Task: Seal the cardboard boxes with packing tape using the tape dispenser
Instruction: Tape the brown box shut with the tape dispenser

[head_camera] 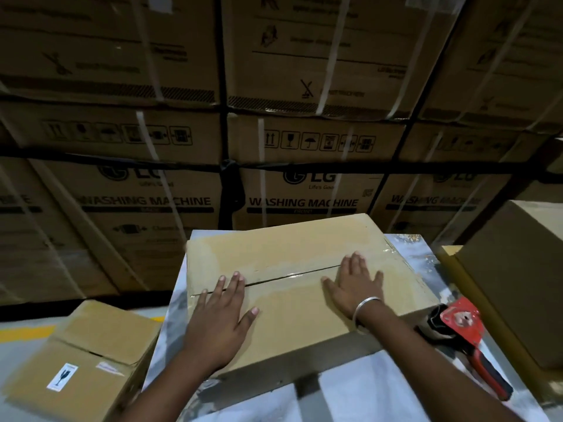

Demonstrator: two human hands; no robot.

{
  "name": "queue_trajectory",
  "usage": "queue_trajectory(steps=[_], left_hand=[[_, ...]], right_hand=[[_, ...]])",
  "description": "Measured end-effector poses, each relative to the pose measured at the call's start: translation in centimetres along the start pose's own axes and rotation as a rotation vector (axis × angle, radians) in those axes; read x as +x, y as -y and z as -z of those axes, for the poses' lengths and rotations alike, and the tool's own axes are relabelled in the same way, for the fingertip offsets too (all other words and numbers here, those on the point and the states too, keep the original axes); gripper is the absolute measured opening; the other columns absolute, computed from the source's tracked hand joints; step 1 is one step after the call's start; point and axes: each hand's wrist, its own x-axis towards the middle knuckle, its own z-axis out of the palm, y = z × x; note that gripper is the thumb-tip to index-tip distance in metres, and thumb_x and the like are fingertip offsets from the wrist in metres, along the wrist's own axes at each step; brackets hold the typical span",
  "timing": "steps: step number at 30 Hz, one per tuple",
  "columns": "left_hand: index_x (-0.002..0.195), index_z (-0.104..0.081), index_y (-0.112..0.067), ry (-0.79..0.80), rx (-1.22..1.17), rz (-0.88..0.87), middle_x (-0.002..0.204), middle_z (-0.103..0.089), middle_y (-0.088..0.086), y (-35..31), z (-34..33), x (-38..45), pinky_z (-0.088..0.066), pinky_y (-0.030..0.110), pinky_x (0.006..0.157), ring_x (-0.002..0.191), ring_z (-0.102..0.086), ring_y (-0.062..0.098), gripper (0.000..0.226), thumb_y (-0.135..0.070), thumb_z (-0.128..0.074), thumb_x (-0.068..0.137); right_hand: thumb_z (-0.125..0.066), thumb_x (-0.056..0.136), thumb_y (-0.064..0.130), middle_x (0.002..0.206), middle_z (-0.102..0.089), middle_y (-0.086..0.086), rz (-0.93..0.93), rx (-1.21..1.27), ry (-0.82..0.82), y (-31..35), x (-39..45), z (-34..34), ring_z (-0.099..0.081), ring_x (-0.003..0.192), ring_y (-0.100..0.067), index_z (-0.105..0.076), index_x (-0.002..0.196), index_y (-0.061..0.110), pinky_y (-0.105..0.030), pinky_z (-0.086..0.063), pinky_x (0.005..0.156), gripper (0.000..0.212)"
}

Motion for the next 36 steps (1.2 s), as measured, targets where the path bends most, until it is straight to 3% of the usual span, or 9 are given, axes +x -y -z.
queue_trajectory(steps=[2,5,12,16,20,26,31,34,36], left_hand=[[0.160,0.004,-0.023,-0.003,-0.054,-0.019,0.167,0.007,-0.009,-0.1,0.2,-0.1,-0.004,0.028,0.120,0.153,0.005,0.011,0.104,-0.081,0.022,0.075],[0.160,-0.002,-0.022,-0.015,-0.085,-0.053,0.168,0.000,-0.007,-0.7,0.6,-0.3,-0.022,0.026,0.118,0.153,-0.013,0.014,0.063,-0.049,-0.019,0.106],[0.147,-0.048,-0.023,-0.168,-0.411,-0.208,0.154,-0.039,-0.011,0.6,0.0,-1.2,-0.028,0.029,0.120,0.145,-0.032,0.008,0.047,-0.014,-0.037,0.103],[0.136,-0.061,-0.017,-0.409,-0.531,-0.025,0.146,-0.046,-0.012,2.5,-0.4,-3.1,-0.026,0.029,0.120,0.142,-0.032,0.006,0.052,0.009,-0.044,0.093],[0.147,-0.046,-0.017,-0.433,-0.728,0.252,0.145,-0.035,-0.019,3.5,-0.7,-4.8,-0.023,0.005,0.108,0.140,-0.033,0.004,0.055,-0.007,-0.062,0.096],[0.149,-0.043,-0.024,-0.409,-1.048,0.422,0.125,-0.050,-0.017,2.8,-0.3,-5.0,-0.046,0.027,0.099,0.122,-0.052,0.009,0.063,-0.012,-0.068,0.092],[0.125,-0.066,-0.024,-0.471,-0.763,0.411,0.101,-0.069,-0.013,3.2,1.3,-4.3,-0.045,0.022,0.077,0.095,-0.064,0.011,0.042,-0.023,-0.073,0.083],[0.132,-0.062,-0.022,-0.446,-0.664,0.380,0.122,-0.069,-0.002,3.4,0.8,-3.7,-0.049,0.028,0.087,0.112,-0.063,0.022,0.042,-0.028,-0.065,0.091],[0.149,-0.044,-0.021,-0.392,-0.741,0.371,0.146,-0.053,-0.001,3.2,-0.5,-3.7,-0.039,0.026,0.103,0.132,-0.050,0.023,0.050,-0.025,-0.055,0.101]], right_hand=[[-0.021,0.100,0.067,0.167,0.015,-0.017,0.049,0.012,0.016,4.0,-1.5,-1.0,0.015,0.155,-0.029,0.007,0.160,0.004,-0.060,0.002,0.121,0.091],[-0.025,0.099,0.068,0.164,0.018,-0.026,0.081,0.038,0.043,8.6,-3.4,-2.0,0.017,0.153,-0.039,0.009,0.158,0.000,-0.059,0.005,0.122,0.097],[-0.023,0.099,0.067,0.164,0.013,-0.029,0.122,0.019,0.007,10.8,-4.7,-2.9,0.014,0.154,-0.040,0.008,0.159,0.000,-0.057,0.002,0.123,0.095],[-0.026,0.100,0.066,0.166,0.000,-0.028,0.157,0.008,-0.061,10.6,-5.1,-2.7,0.001,0.155,-0.041,-0.006,0.160,0.002,-0.055,-0.008,0.123,0.090],[-0.012,0.095,0.058,0.164,-0.025,-0.020,0.318,-0.043,-0.165,11.0,-5.6,-3.0,-0.022,0.151,-0.036,-0.035,0.153,0.006,-0.046,-0.024,0.120,0.082],[-0.030,0.098,0.044,0.160,-0.036,-0.016,0.431,-0.036,-0.236,11.0,-5.5,-3.4,-0.030,0.150,-0.030,-0.059,0.134,0.008,-0.046,-0.026,0.119,0.059],[-0.030,0.092,0.040,0.151,-0.049,-0.019,0.473,0.017,-0.283,10.9,-5.3,-3.8,-0.041,0.143,-0.033,-0.069,0.117,0.006,-0.048,-0.035,0.112,0.058],[-0.020,0.088,0.047,0.150,-0.050,-0.018,0.498,0.040,-0.274,10.9,-5.4,-3.7,-0.042,0.142,-0.033,-0.067,0.119,0.008,-0.047,-0.038,0.111,0.069],[-0.024,0.087,0.050,0.154,-0.046,-0.017,0.551,0.050,-0.277,11.0,-5.6,-3.8,-0.040,0.145,-0.033,-0.065,0.127,0.013,-0.050,-0.036,0.114,0.069]])
